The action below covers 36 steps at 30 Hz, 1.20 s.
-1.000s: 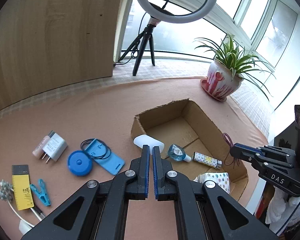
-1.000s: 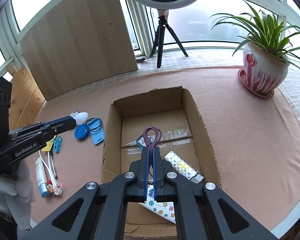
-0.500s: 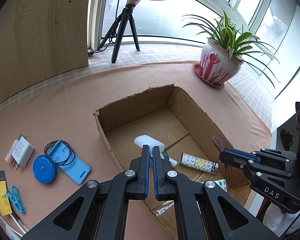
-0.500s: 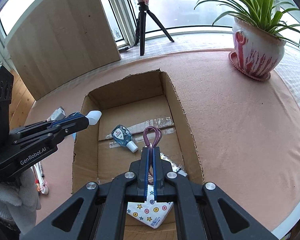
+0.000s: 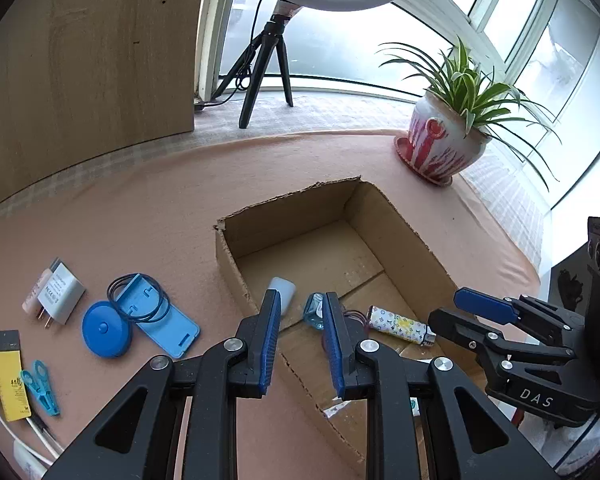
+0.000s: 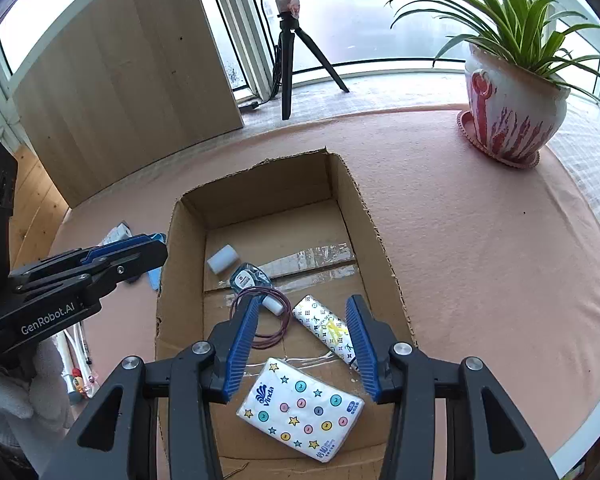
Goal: Organize objects
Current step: 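Carry the foam cylinder and rubber band into the box and open both tools, then withdraw both tools from the box back over the pile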
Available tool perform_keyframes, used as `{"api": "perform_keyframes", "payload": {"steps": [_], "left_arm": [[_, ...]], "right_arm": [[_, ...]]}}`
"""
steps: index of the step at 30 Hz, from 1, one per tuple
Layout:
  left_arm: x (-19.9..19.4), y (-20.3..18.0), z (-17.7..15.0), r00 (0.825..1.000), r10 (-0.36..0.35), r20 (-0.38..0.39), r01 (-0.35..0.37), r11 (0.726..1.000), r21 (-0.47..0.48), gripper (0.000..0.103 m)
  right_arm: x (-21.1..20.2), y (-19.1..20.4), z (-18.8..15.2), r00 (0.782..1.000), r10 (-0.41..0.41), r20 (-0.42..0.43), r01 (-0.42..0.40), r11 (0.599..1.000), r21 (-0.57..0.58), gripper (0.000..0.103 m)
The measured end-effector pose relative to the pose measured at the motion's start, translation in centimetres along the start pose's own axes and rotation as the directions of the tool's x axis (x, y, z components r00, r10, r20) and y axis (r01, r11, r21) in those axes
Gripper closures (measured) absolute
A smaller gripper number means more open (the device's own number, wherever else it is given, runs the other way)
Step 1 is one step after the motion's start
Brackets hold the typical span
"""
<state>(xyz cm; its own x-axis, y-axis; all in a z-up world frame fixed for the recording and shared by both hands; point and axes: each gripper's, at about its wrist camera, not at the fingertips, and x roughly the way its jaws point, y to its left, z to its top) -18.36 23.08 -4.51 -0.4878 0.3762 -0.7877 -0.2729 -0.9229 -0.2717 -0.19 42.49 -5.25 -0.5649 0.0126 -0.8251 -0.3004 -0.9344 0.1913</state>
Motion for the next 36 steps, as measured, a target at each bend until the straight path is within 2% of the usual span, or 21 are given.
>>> {"api": "perform_keyframes", "payload": {"steps": [5,10,16,18,20,24,26,28,32,36], "left_arm": [[-1.8,2.2,-1.0,1.000,0.013,0.004,-0.013,0.998,-0.058,0.080],[-4.3,4.9,-2.5,0.998,0.056,0.010,-0.055,0.994,-0.089,0.079],[-8.1,9.2,-5.3,0.994,0.109,0.025,-0.102,0.979,-0.177,0.067],[-9.5,10.7,-6.6,0.991,0.135,0.027,-0.126,0.970,-0.208,0.057],[-10.9,12.2,-8.0,0.986,0.163,0.029,-0.151,0.959,-0.241,0.042],[-13.4,15.3,-11.0,0.981,0.192,0.011,-0.178,0.928,-0.326,0.037],[-14.6,16.9,-12.7,0.977,0.212,0.006,-0.194,0.906,-0.377,0.027],[-15.6,18.3,-14.5,0.974,0.226,0.001,-0.204,0.882,-0.425,0.024],[-16.5,20.3,-17.6,0.972,0.235,-0.031,-0.221,0.850,-0.479,0.024],[-16.7,21.2,-19.9,0.974,0.222,-0.049,-0.216,0.835,-0.506,0.024]], "right_arm": [[-0.5,1.2,0.0,1.000,0.023,0.007,-0.023,1.000,-0.009,0.061],[-0.8,3.4,0.1,0.998,0.062,0.011,-0.062,0.997,-0.036,0.061],[-0.4,7.0,0.1,0.988,0.151,-0.011,-0.152,0.985,-0.080,0.053],[0.0,8.7,-0.1,0.984,0.178,-0.026,-0.180,0.978,-0.106,0.053],[0.5,10.1,-0.2,0.978,0.205,-0.047,-0.209,0.970,-0.127,0.052],[1.6,13.6,-0.9,0.955,0.275,-0.112,-0.291,0.941,-0.174,0.052],[2.2,15.6,-1.4,0.943,0.299,-0.148,-0.325,0.924,-0.203,0.052],[2.7,17.2,-2.0,0.926,0.327,-0.189,-0.364,0.905,-0.221,0.052],[3.9,20.1,-3.0,0.890,0.371,-0.265,-0.431,0.873,-0.227,0.052],[5.1,22.7,-4.1,0.837,0.418,-0.353,-0.508,0.834,-0.216,0.052]]}}
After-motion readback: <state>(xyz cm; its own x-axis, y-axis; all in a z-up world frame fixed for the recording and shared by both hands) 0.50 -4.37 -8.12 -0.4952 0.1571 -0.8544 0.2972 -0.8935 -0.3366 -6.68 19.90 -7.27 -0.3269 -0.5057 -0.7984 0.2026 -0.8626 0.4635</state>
